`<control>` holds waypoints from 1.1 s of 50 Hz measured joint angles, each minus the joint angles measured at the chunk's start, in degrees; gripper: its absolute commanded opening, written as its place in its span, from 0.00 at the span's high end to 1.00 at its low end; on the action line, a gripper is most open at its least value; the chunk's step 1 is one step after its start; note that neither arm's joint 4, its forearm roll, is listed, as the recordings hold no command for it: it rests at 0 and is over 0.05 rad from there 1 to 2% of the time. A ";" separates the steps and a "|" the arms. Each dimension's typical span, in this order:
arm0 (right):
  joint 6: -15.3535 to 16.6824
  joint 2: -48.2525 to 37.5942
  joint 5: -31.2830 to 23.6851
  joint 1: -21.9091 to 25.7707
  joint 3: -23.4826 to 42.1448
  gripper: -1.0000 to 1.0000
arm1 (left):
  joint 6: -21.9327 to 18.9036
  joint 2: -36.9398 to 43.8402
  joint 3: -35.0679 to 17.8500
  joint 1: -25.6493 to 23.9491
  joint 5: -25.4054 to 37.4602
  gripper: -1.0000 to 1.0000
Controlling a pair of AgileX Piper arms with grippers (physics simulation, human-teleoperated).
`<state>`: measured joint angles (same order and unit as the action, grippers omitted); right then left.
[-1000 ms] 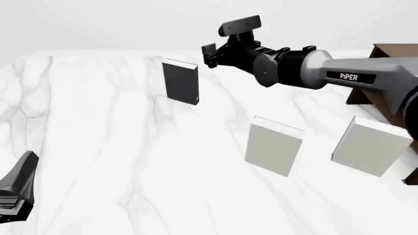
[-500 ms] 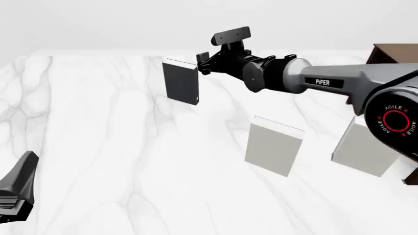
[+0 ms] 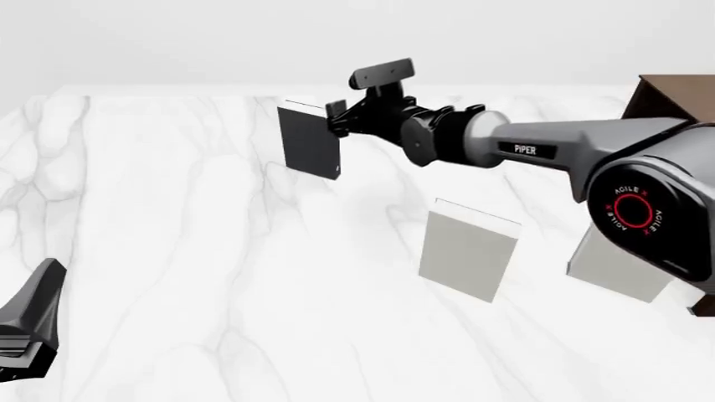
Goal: Pick up the book on the left and place it on top of the shelf.
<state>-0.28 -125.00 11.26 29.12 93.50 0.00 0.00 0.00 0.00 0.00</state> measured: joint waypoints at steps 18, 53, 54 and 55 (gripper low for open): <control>-0.55 -2.63 -0.20 0.74 2.03 0.00 | 0.00 0.00 0.00 0.00 0.00 0.00; -1.51 -8.71 -1.51 1.24 8.28 0.00 | 0.00 0.00 0.00 0.00 0.00 0.00; -1.55 -8.91 -1.54 1.24 8.48 0.00 | 0.00 0.00 0.00 0.00 0.00 0.00; -1.59 -9.11 -1.57 1.23 8.67 0.00 | 0.00 0.00 0.00 0.00 0.00 0.00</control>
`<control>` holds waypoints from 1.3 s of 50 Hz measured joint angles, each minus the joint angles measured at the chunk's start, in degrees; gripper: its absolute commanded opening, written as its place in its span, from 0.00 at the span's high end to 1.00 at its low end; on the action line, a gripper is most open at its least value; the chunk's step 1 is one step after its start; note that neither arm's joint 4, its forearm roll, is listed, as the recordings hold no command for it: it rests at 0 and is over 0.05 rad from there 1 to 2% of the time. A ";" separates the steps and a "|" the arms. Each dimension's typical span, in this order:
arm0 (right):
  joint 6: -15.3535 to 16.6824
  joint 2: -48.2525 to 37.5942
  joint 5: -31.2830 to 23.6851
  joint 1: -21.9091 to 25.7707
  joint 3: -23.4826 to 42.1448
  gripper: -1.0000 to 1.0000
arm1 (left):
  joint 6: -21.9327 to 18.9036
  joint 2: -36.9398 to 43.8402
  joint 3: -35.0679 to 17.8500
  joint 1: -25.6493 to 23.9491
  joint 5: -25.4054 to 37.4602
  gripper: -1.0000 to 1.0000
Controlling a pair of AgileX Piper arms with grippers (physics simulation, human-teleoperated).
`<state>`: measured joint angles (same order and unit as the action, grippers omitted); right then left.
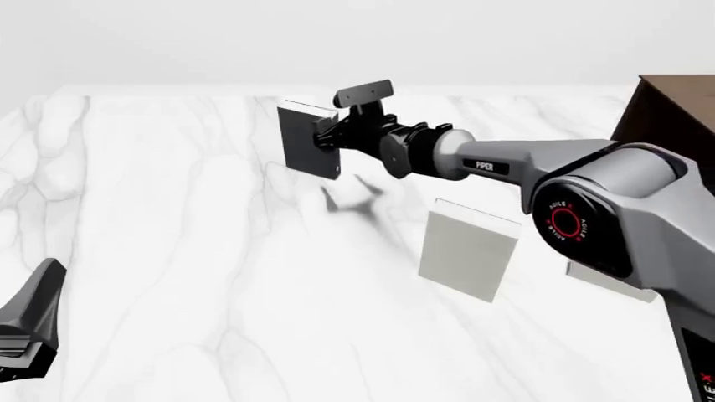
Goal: Pick up the book on the left and place it on top of the shelf.
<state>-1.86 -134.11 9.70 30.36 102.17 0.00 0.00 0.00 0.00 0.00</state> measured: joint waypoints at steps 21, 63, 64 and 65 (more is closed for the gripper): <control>-0.80 -4.08 -0.33 -0.17 3.56 0.00 | 0.00 0.00 0.00 0.00 0.00 0.00; -2.02 -10.28 -2.38 0.21 10.87 0.00 | 0.00 0.00 0.00 0.00 0.00 0.00; -2.04 -10.40 -2.44 0.19 11.04 0.00 | 0.00 0.00 0.00 0.00 0.00 0.00; -2.06 -10.51 -2.49 0.17 11.21 0.00 | 0.00 0.00 0.00 0.00 0.00 0.00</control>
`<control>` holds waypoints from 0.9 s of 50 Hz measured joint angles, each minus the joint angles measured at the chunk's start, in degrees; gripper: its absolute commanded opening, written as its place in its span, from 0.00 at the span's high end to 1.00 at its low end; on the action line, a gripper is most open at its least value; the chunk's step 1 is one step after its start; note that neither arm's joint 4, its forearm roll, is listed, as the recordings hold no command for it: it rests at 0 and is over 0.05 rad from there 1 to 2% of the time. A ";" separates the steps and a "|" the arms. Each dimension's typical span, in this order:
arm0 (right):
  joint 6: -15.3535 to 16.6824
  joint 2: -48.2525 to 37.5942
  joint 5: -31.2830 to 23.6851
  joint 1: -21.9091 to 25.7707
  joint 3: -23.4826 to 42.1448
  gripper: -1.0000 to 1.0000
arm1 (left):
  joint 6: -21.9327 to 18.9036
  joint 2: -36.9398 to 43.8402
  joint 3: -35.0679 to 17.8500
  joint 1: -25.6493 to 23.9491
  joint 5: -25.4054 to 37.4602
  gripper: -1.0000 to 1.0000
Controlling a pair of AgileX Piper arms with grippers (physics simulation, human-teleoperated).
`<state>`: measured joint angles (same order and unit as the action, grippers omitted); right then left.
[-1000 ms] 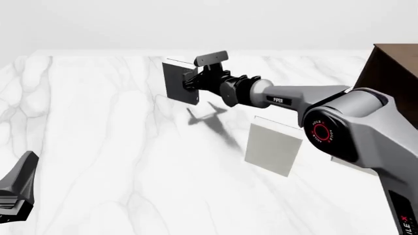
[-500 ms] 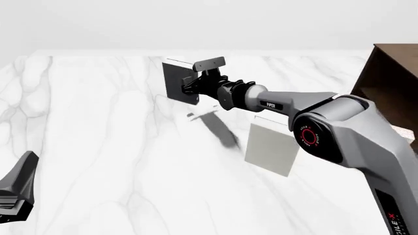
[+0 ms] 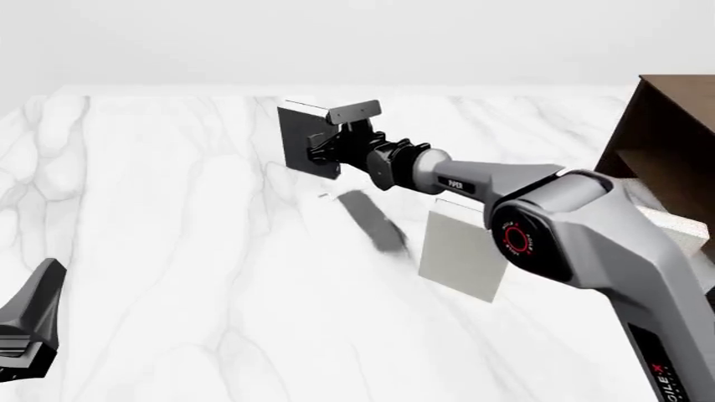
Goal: Pick up the book on the left and place it on top of the shelf.
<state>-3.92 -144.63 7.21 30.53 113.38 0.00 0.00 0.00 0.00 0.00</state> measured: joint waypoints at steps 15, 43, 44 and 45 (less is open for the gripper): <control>0.62 -0.73 -0.70 0.04 1.98 1.00 | 0.00 0.00 0.00 0.00 0.00 0.00; 0.55 9.09 4.03 0.98 -10.05 1.00 | 0.00 0.00 0.00 0.00 0.00 0.00; 0.56 9.79 4.18 0.98 -10.63 1.00 | 0.00 0.00 0.00 0.00 0.00 0.00; 0.60 10.51 4.33 0.99 -11.22 1.00 | 0.00 0.00 0.00 0.00 0.00 0.00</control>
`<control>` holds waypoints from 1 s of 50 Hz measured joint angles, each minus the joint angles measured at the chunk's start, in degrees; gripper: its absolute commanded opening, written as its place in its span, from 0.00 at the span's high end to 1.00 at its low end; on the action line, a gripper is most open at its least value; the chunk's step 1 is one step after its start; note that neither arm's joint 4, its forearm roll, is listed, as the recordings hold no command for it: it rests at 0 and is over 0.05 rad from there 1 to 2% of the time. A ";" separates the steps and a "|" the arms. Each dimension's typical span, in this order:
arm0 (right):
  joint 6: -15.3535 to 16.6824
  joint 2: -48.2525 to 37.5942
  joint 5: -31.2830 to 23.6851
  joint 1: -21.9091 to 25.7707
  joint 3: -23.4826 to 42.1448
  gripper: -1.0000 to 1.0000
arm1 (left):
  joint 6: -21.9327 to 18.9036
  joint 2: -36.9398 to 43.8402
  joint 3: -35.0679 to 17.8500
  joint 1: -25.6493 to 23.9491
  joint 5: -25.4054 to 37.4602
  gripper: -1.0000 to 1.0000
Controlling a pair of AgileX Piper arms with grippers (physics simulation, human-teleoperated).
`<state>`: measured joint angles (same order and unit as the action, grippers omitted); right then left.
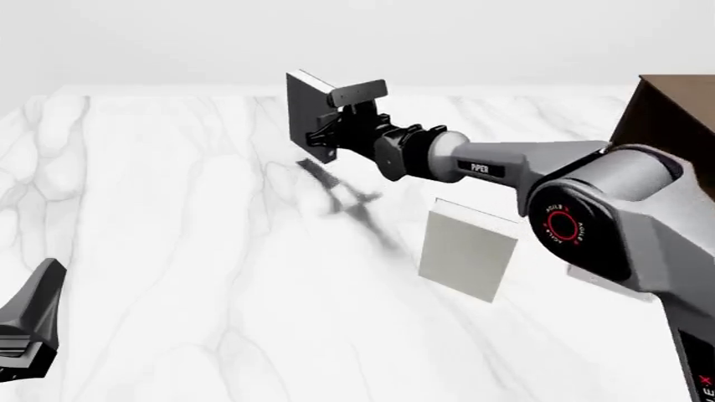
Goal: Pick up the book on the left and place it on top of the shelf.
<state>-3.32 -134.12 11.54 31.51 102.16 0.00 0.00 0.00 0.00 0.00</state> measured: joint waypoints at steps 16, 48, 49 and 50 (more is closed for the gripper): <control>1.82 11.77 0.48 0.71 -9.44 1.00 | 0.00 0.00 0.00 0.00 0.00 0.00; 7.35 35.22 -0.99 0.36 -27.98 1.00 | 0.00 0.00 0.00 0.00 0.00 0.00; 7.45 35.99 -1.00 0.26 -28.58 1.00 | 0.00 0.00 0.00 0.00 0.00 0.00; 7.57 36.76 -1.01 0.19 -29.18 1.00 | 0.00 0.00 0.00 0.00 0.00 0.00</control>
<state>4.26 -97.35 10.53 31.70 72.98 0.00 0.00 0.00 0.00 0.00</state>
